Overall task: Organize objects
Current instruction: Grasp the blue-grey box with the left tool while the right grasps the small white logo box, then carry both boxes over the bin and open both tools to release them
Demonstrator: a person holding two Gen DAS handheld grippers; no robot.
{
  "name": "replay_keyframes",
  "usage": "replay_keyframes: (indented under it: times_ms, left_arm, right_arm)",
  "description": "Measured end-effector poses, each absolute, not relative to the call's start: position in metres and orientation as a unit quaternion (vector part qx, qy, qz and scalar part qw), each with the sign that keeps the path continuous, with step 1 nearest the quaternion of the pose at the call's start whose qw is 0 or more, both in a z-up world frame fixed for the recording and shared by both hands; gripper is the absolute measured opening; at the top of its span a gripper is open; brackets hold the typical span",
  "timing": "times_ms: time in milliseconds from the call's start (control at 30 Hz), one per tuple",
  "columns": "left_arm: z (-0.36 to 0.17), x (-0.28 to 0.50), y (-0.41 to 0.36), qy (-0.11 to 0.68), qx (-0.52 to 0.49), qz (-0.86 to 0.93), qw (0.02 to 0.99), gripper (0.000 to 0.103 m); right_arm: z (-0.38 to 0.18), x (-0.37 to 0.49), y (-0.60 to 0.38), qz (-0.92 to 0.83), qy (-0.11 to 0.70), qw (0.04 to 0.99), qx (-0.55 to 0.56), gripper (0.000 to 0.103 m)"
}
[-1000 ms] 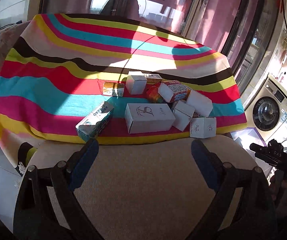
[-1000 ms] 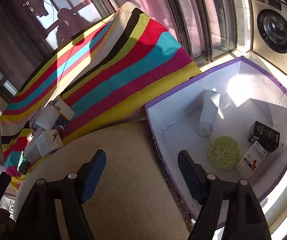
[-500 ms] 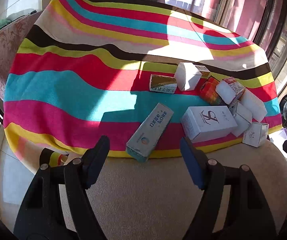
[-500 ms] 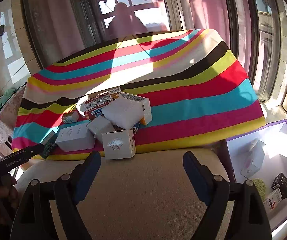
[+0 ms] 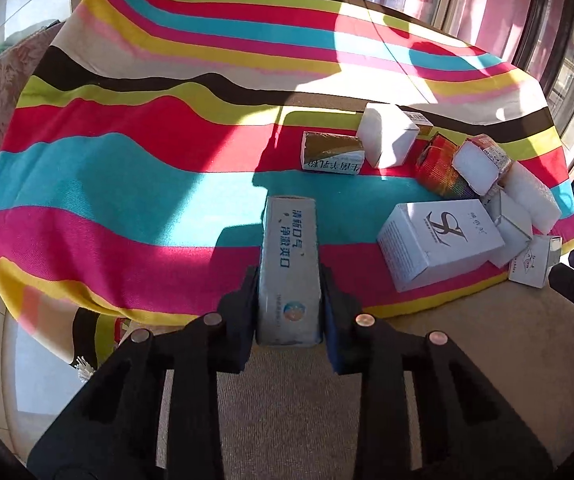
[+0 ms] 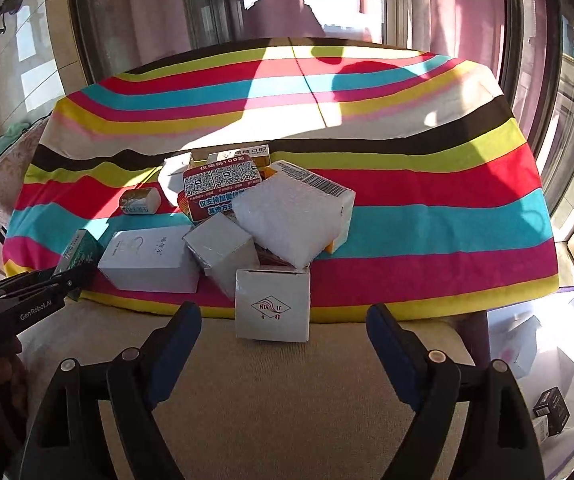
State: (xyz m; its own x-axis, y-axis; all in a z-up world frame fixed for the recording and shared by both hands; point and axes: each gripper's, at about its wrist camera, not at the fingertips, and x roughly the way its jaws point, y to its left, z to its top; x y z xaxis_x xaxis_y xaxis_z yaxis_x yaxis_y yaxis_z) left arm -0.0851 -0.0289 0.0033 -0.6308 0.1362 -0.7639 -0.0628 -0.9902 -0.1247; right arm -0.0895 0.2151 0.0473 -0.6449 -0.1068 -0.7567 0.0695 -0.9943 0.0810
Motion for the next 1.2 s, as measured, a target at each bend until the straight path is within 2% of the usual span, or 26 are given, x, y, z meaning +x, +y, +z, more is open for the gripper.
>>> replay_keyframes:
  times_ms: [233,333,367,400,733,1200]
  left_arm:
    - [0.017,-0.067,-0.031,-0.074,-0.405,0.909,0.066,0.033]
    - [0.021,-0.052,-0.025,-0.081,-0.398,0.911,0.073,0.033]
    - [0.022,-0.046,-0.022,-0.084,-0.395,0.911,0.078,0.033]
    - [0.024,-0.040,-0.019,-0.087,-0.394,0.911,0.084,0.033]
    - [0.027,0.003,0.029,-0.083,-0.394,0.903,0.151,0.033]
    - [0.037,0.007,0.092,-0.084,-0.387,0.885,0.245,0.033]
  right_arm:
    - [0.039,-0.104,0.215,-0.898,-0.008,0.032,0.440,0.084]
    - [0.033,-0.107,0.214,-0.893,-0.004,0.033,0.449,0.062]
    - [0.031,-0.107,0.214,-0.891,-0.005,0.035,0.453,0.048]
    - [0.029,-0.106,0.215,-0.890,-0.007,0.036,0.454,0.043]
    - [0.044,-0.069,0.225,-0.912,-0.028,0.055,0.405,0.043]
    - [0.055,-0.007,0.290,-0.928,-0.100,-0.024,0.358,0.043]
